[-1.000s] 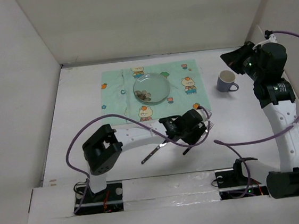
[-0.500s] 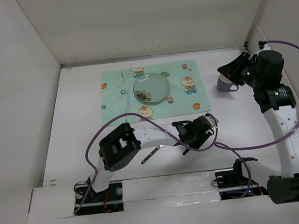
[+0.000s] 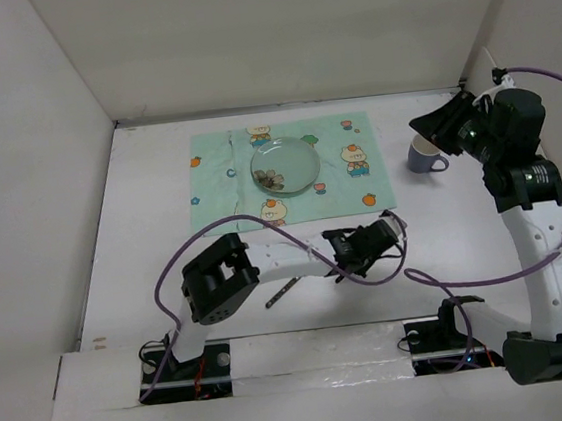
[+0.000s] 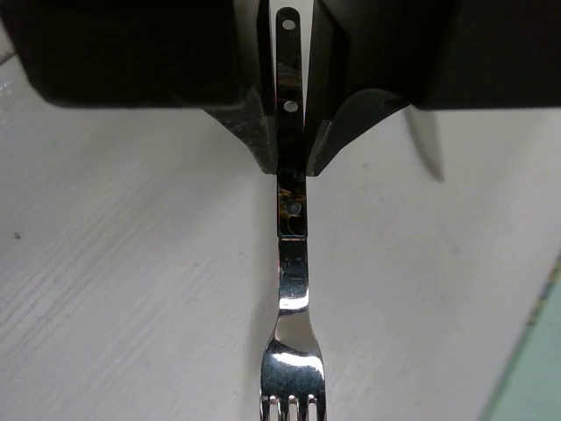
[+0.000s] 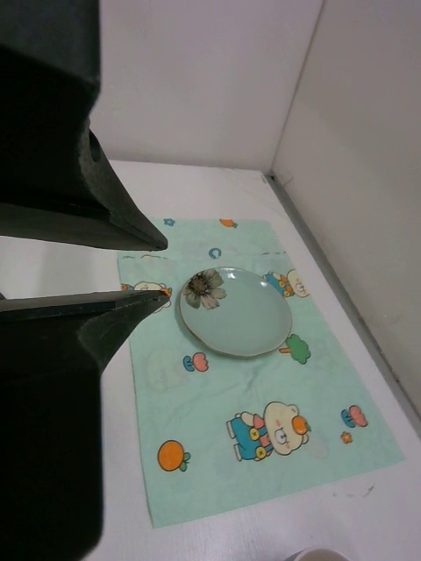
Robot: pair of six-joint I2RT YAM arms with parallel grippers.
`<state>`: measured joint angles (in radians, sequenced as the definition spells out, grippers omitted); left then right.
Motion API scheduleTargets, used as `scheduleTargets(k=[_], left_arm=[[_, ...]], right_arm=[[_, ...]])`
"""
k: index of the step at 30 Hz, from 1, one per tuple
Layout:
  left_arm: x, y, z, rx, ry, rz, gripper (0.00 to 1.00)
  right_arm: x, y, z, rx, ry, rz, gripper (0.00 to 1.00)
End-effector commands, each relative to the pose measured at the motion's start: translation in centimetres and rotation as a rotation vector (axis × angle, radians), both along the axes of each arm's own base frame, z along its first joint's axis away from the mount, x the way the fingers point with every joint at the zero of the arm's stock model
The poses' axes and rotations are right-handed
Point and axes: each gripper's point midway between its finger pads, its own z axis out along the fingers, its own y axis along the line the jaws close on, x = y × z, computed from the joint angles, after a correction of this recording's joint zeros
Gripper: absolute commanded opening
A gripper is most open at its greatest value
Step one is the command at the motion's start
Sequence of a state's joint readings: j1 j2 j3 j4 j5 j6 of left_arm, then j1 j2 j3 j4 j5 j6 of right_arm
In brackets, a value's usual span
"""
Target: Set the dinner table for one person
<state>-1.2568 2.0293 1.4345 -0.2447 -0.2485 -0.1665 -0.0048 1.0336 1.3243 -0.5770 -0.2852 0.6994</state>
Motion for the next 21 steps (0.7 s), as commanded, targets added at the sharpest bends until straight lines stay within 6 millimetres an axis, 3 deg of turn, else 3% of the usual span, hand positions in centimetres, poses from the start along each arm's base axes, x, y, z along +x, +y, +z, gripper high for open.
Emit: scheduleTargets(k=[1, 4, 6, 7, 9, 10, 13, 14, 17, 19, 21], left_arm=[[4.7, 1.6, 12.9, -0.233, -0.140, 0.150, 0.00], [9.5, 6.3, 16.5, -0.304, -0.165, 0.303, 0.00], [11.7, 9.5, 16.3, -0.304, -0.156, 0.383, 0.00], [14.2, 12.7, 16.8, -0.311, -0.169, 0.465, 0.00], [16.2, 16.1, 16.1, -0.303, -0.168, 0.545, 0.00], [18.1, 19.2, 16.2, -0.306, -0.181, 0.619, 0.00], [20.6, 23.2, 14.3, -0.279, -0.179, 0.703, 0.00], [22.2, 25.7, 13.6, -0.271, -0.178, 0.762, 0.00], [24.4, 28.2, 11.2, -0.249, -0.141, 0.799, 0.00], [25.4, 28.7, 9.4, -0.219, -0.118, 0.806, 0.00], [26.5, 29.0, 9.3, -0.206, -0.129, 0.815, 0.00]], right_arm=[[-0.8, 0.9, 5.6, 0.002, -0.146, 0.040, 0.30], [-0.7, 1.7, 6.2, -0.006, -0.161, 0.062, 0.30], [-0.2, 2.1, 5.2, -0.010, -0.144, 0.071, 0.30], [-0.1, 2.6, 4.7, -0.009, -0.133, 0.088, 0.30], [0.3, 3.4, 2.8, -0.015, -0.097, 0.114, 0.30], [0.3, 3.7, 2.3, -0.017, -0.088, 0.127, 0.30], [0.5, 5.0, -0.9, -0.045, -0.021, 0.166, 0.30], [0.5, 5.2, -1.7, -0.055, -0.006, 0.171, 0.30], [0.4, 6.3, -4.7, -0.083, 0.058, 0.209, 0.31], [0.4, 6.7, -6.0, -0.098, 0.085, 0.227, 0.31], [0.4, 7.1, -7.1, -0.119, 0.107, 0.243, 0.31]])
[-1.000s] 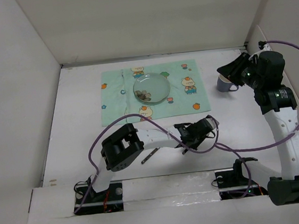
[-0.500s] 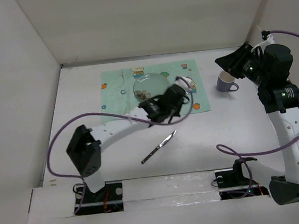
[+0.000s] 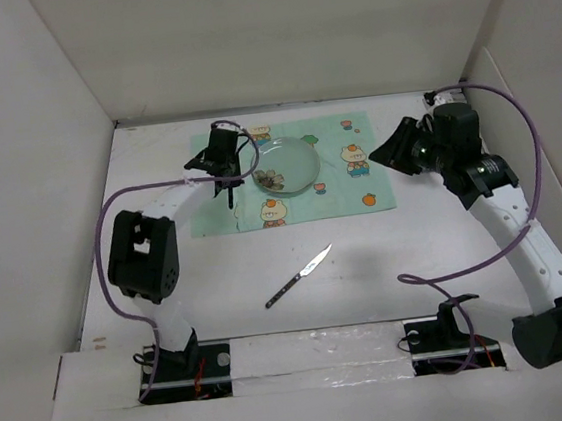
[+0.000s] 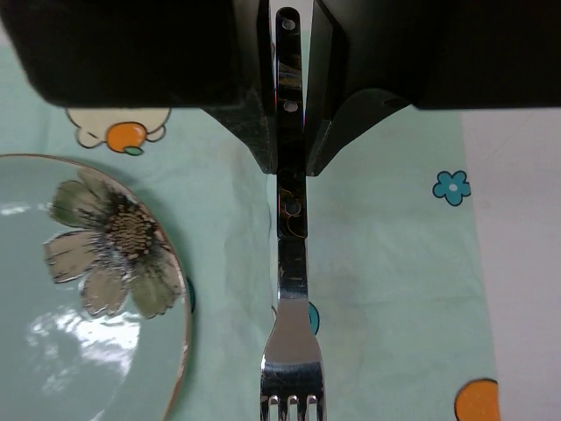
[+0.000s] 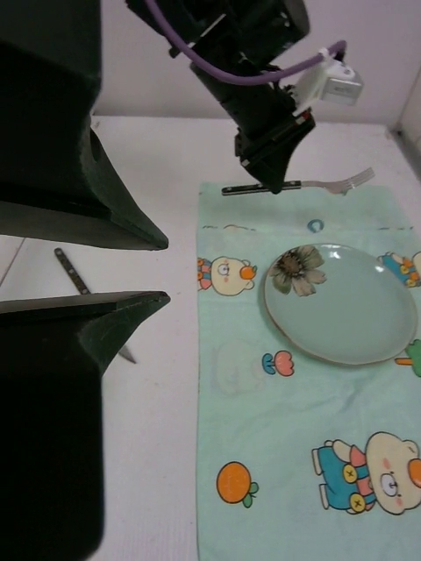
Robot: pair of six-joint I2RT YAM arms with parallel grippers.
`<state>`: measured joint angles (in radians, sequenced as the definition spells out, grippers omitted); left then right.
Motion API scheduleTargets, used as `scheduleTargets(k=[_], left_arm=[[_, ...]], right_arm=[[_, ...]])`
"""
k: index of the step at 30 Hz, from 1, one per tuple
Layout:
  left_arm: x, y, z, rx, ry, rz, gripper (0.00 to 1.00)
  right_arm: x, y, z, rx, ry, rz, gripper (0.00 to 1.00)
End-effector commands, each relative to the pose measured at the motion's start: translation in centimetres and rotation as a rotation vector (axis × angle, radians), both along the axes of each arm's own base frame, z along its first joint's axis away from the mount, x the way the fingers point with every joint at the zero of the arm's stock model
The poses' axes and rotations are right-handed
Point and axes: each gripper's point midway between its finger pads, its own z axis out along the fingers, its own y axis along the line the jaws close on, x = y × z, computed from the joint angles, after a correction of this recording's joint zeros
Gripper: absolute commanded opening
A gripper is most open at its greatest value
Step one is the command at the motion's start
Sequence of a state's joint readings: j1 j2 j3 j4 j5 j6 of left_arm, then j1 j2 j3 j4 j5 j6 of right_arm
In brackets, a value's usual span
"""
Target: Set the dinner table for one person
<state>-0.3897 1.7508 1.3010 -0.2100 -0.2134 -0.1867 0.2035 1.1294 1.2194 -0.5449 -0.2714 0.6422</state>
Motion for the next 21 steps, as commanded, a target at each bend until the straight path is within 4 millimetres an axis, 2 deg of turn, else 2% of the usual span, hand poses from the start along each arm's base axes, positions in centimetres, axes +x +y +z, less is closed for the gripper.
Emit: scheduleTargets(k=[1, 3, 4, 6, 7, 12, 15, 21], left_arm=[[2.1, -0.5, 0.0, -0.004, -0.017, -0.034, 0.00], [3.1, -0.3, -0.4, -0.002, -0.008, -0.024, 0.00], [3.5, 0.2, -1.5, 0.006, 0.015, -0.011, 0.00], [4.2, 0.4, -1.7, 0.000, 0.020, -0.004, 0.00], [4.7, 0.6, -2.2, 0.001, 0.028, -0.003, 0.00], [5.0, 0.5, -3.2, 0.006, 0.044, -0.003, 0.00], [5.0, 0.4, -4.5, 0.009, 0.069, -0.001, 0.00], [5.4, 0.7, -5.8, 0.008, 0.086, 0.013, 0.00]], right_arm=[[0.2, 0.9, -1.2, -0.051, -0.015, 0.042, 0.32], [-0.1, 1.6, -2.4, -0.069, 0.006, 0.062, 0.32], [-0.2, 1.9, -3.0, -0.075, 0.019, 0.071, 0.32], [-0.8, 2.8, -4.6, -0.085, 0.053, 0.094, 0.31], [-1.3, 3.8, -5.8, -0.091, 0.076, 0.117, 0.31], [-1.9, 5.3, -7.5, -0.107, 0.111, 0.151, 0.30], [-1.9, 6.0, -8.5, -0.126, 0.139, 0.162, 0.30], [-1.8, 7.4, -9.7, -0.154, 0.163, 0.189, 0.32]])
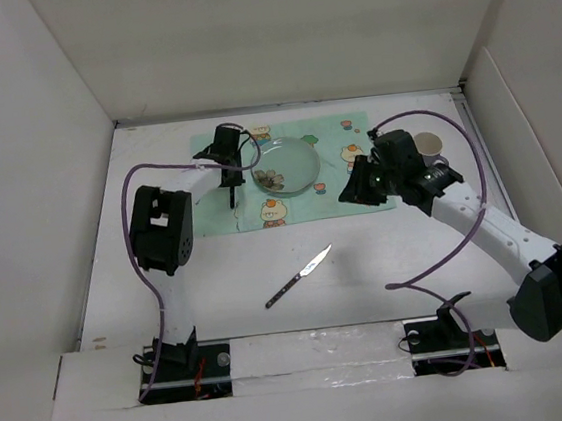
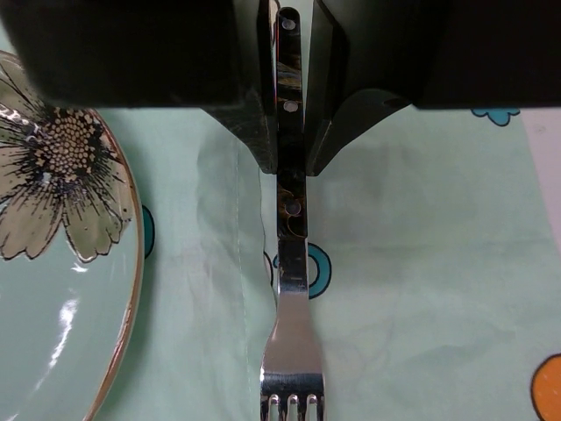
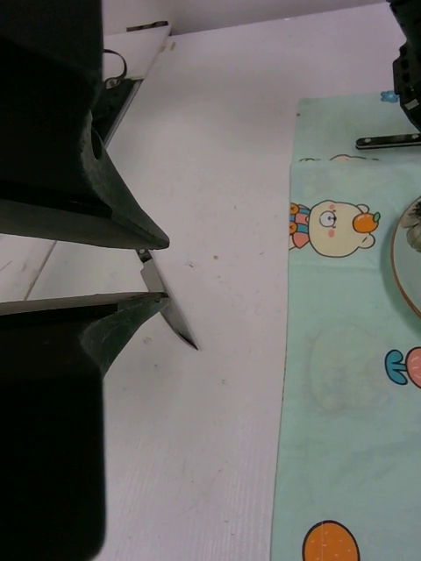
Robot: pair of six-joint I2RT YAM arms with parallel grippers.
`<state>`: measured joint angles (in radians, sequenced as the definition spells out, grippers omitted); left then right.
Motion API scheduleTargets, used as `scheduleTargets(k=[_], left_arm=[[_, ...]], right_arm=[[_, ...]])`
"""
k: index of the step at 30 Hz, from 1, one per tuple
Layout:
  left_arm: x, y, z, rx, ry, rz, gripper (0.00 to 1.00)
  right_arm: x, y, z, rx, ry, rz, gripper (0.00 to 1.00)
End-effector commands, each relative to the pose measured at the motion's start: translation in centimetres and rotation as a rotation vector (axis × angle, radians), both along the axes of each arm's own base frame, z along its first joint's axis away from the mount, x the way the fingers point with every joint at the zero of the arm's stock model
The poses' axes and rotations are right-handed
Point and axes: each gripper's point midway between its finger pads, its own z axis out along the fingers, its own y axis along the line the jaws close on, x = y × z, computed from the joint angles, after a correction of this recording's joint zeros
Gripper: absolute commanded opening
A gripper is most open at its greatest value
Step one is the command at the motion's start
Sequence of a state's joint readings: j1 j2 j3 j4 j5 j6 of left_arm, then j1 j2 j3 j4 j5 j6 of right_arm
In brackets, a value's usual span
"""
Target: Set the dinner table for one person
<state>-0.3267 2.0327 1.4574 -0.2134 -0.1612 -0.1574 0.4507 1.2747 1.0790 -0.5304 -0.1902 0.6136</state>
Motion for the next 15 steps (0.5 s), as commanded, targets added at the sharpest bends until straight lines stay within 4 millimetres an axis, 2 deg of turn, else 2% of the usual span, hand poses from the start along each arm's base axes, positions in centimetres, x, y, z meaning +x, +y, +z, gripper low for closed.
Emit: scheduleTargets(k=[1, 8, 10, 15], left_arm=[[1.5, -0.1, 1.3, -0.016, -0.044, 0.011, 0.00], [1.5, 0.1, 0.5, -0.005, -0.033, 0.025, 0.01], [1.6, 0.5, 0.4, -0.008, -0.033, 0.035, 0.05], [1.5, 1.1, 0.3, 0.014, -0.029, 0.061, 0.20]], right_arm=[[1.0, 1.3, 1.2, -0.001, -0.066, 0.014, 0.32], [-0.2, 4.1, -0.5, -0.080, -0.023, 0.071, 0.32], [-0.6, 4.8, -0.8, -0.087, -0.019, 0.085, 0.33], [-2.1, 7.4, -2.2, -0.102, 0.016, 0.162, 0.46]])
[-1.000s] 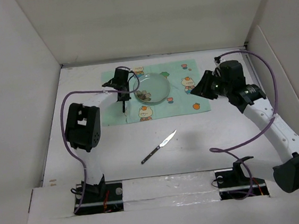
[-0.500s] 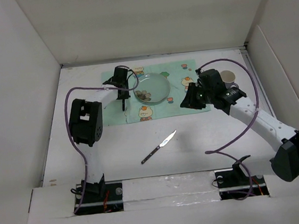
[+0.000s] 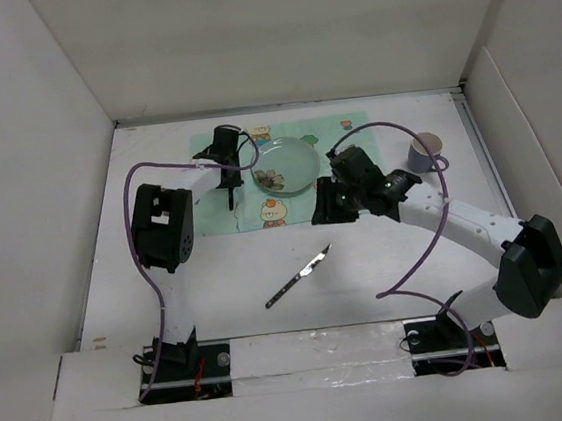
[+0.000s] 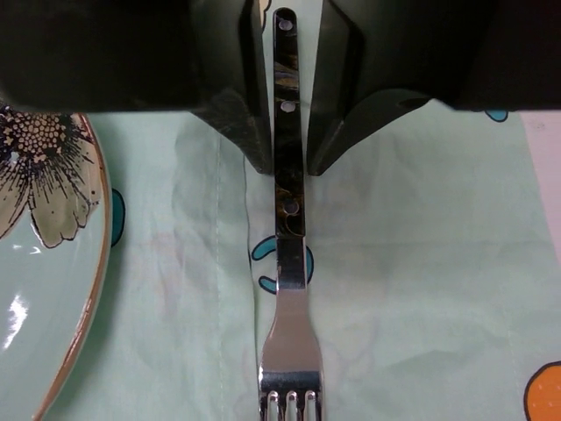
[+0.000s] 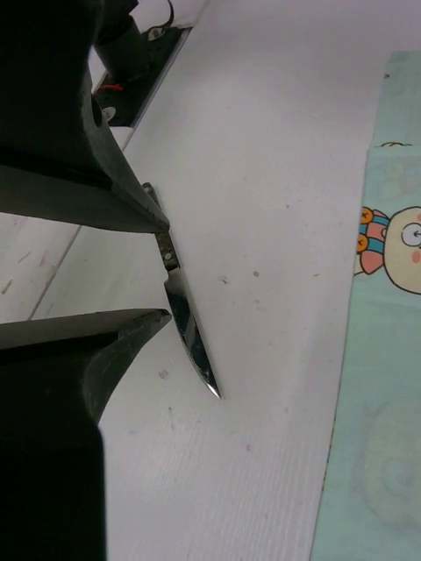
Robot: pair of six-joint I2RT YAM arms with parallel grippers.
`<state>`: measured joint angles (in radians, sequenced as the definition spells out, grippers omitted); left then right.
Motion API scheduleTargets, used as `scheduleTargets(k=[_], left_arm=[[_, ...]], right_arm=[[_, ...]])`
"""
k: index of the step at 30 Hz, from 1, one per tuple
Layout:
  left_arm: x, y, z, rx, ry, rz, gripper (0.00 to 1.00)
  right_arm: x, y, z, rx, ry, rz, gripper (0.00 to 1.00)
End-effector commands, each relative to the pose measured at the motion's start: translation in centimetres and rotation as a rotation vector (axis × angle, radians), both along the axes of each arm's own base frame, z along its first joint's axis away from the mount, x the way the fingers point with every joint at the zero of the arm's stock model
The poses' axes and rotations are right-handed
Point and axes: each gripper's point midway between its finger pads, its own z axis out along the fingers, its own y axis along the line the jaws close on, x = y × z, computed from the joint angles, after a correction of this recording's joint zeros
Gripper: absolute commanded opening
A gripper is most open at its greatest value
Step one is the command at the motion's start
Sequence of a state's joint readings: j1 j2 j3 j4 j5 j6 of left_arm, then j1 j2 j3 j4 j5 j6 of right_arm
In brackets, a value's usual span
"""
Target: Set the dinner table for one person
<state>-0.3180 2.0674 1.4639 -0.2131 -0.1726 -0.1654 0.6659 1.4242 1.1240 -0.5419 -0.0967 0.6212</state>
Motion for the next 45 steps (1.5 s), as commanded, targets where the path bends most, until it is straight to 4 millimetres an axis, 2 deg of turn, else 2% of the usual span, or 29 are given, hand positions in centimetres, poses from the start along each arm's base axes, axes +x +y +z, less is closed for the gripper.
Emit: scheduleTargets(k=[1, 5, 6, 8, 9, 11, 12, 14, 15, 16, 17, 18, 20, 21, 22, 23, 24, 25, 27, 28, 33, 37, 42, 45], left_arm=[[1.3, 0.6, 1.6, 0.007, -0.047, 0.043, 0.22], [1.2, 1.1, 2.2, 0.017, -0.056, 0.070, 0.36], [1.1, 1.1, 2.9, 0.010, -0.064, 0.078, 0.41], [0.9, 1.4, 3.9, 0.007, -0.083, 0.098, 0.43], [0.9, 1.4, 5.9, -0.008, -0.121, 0.109, 0.44], [0.3, 1.6, 7.4, -0.032, -0.145, 0.132, 0.44], [0.0, 1.5, 9.9, -0.063, -0.191, 0.138, 0.42], [-1.1, 1.4, 11.7, -0.112, -0.218, 0.152, 0.40], [-1.8, 1.3, 14.4, -0.153, -0.271, 0.148, 0.37], [-2.6, 1.3, 14.6, -0.170, -0.274, 0.143, 0.36], [-3.6, 0.6, 16.9, -0.216, -0.315, 0.117, 0.35], [-4.3, 0.3, 17.5, -0.225, -0.325, 0.101, 0.35], [-6.7, -1.0, 17.2, -0.221, -0.301, 0.053, 0.35], [-7.7, -1.2, 18.2, -0.236, -0.316, 0.039, 0.35], [-8.7, -1.1, 17.2, -0.240, -0.288, 0.033, 0.35], [-9.4, -1.6, 17.0, -0.272, -0.274, 0.008, 0.35], [-10.1, -1.6, 17.7, -0.293, -0.287, 0.001, 0.35], [-10.8, -1.6, 16.8, -0.294, -0.265, -0.004, 0.35], [-11.6, -1.9, 17.1, -0.321, -0.266, -0.029, 0.35], [-12.1, -1.8, 16.6, -0.320, -0.252, -0.032, 0.35], [-12.7, -1.9, 15.8, -0.325, -0.233, -0.045, 0.35], [-12.8, -1.9, 15.8, -0.326, -0.233, -0.053, 0.35], [-12.6, -1.8, 16.2, -0.315, -0.244, -0.055, 0.35], [-12.4, -1.8, 16.8, -0.314, -0.259, -0.054, 0.35]], right_arm=[[0.2, 2.1, 1.4, 0.010, -0.042, 0.035, 0.48], [-1.3, 4.2, 0.0, -0.039, -0.005, 0.087, 0.55], [-2.0, 5.0, -0.8, -0.060, 0.018, 0.100, 0.56], [-2.8, 5.7, -1.7, -0.078, 0.040, 0.120, 0.57], [-3.3, 6.0, -2.0, -0.088, 0.049, 0.128, 0.57], [-5.0, 7.0, -3.3, -0.112, 0.077, 0.159, 0.57], [-5.4, 7.3, -3.7, -0.117, 0.083, 0.166, 0.56], [-7.0, 8.1, -5.1, -0.135, 0.110, 0.188, 0.56], [-7.4, 8.4, -5.4, -0.136, 0.119, 0.188, 0.56], [-7.7, 8.9, -5.8, -0.125, 0.128, 0.184, 0.56], [-8.2, 9.1, -6.5, -0.127, 0.144, 0.188, 0.58], [-8.6, 9.4, -6.8, -0.127, 0.154, 0.188, 0.59], [-8.9, 9.9, -7.4, -0.118, 0.177, 0.171, 0.62], [-9.0, 10.0, -7.7, -0.118, 0.188, 0.166, 0.63], [-9.3, 10.2, -7.9, -0.124, 0.200, 0.159, 0.63], [-9.4, 10.1, -8.6, -0.139, 0.216, 0.149, 0.64], [-9.6, 10.3, -8.8, -0.148, 0.220, 0.148, 0.64], [-9.6, 10.3, -8.9, -0.152, 0.227, 0.137, 0.65], [-9.4, 10.2, -9.6, -0.170, 0.237, 0.119, 0.66], [-9.4, 10.2, -9.6, -0.173, 0.241, 0.113, 0.66], [-9.3, 10.6, -10.1, -0.153, 0.275, 0.105, 0.68], [-8.4, 10.5, -11.1, -0.123, 0.300, 0.067, 0.68], [-6.9, 9.9, -12.0, -0.189, 0.273, 0.038, 0.55], [-5.8, 8.6, -12.5, -0.269, 0.220, 0.005, 0.49]])
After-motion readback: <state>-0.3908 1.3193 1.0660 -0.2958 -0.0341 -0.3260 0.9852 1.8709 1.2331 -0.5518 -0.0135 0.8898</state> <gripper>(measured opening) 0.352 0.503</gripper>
